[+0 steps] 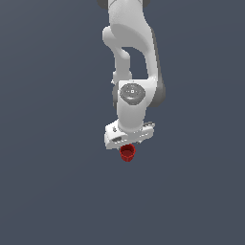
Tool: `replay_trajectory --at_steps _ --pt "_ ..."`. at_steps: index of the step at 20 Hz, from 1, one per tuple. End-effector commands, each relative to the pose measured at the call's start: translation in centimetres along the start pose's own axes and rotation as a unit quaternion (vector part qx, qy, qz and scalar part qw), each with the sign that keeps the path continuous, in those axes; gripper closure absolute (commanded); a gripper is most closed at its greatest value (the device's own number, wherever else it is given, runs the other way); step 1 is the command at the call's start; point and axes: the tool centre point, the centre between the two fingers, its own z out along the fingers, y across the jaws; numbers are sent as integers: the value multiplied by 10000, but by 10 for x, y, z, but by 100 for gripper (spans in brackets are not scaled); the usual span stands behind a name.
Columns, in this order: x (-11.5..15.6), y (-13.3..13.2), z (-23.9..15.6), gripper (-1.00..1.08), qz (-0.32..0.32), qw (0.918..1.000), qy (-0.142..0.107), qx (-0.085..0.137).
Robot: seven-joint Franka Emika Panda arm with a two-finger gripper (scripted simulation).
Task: Pick up the object and move it to a goal position.
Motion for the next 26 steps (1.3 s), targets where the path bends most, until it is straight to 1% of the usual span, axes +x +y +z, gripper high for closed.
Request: replay_trajectory --at_steps 1,6,11,20,25,26 --pt "2 3 7 -92 -149 9999 -17 -11" --pt "3 6 14 -92 -274 9996 -36 -19" --pt "3 6 18 -92 -252 9997 -38 -16" --pt "2 5 59 -92 -276 9996 -37 -18" --pt "3 6 65 -92 -276 9996 -37 -18" --pt "3 6 65 108 -276 9996 -37 -18"
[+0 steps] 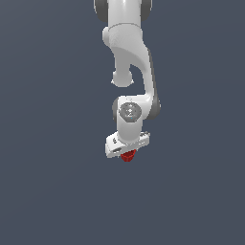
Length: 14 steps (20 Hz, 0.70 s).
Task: Pick up the object and move it to a goal position.
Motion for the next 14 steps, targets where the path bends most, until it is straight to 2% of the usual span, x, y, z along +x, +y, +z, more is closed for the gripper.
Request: replay_trajectory --at_steps 1,14 --pt "1 0 0 108 0 10000 4 -2" --pt "-1 2 -4 108 1 10000 1 -3"
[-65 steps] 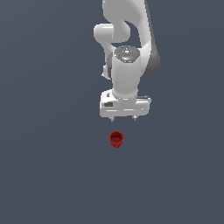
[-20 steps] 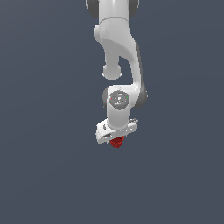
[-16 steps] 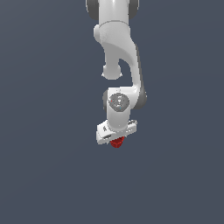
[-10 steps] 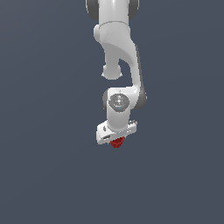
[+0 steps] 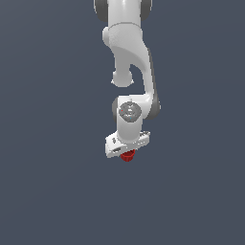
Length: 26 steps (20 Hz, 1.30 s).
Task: Pick up the object and move it to a goal position.
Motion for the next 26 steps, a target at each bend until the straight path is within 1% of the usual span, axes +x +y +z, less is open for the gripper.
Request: replay_trajectory --at_steps 1,6,11,15,26 --pt "-1 2 -5 108 2 10000 10 -5" --pt "-7 8 -25 108 2 10000 10 -5" --pt "-17 18 -60 108 2 10000 10 -5" --pt "-29 29 -98 108 2 10000 10 -5" --pt "-64 65 -223 108 -2 10000 16 2"
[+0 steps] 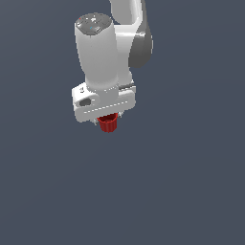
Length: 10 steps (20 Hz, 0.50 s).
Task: Pick up the object and move it to a goal position.
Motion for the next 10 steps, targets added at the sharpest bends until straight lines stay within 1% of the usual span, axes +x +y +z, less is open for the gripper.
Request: replay_trajectory --at_steps 1,6,10 --pt "-8 8 -28 108 -2 10000 6 0" --pt "-19 22 -74 108 -2 10000 6 0" --pt "-25 30 -100 108 -2 10000 6 -3"
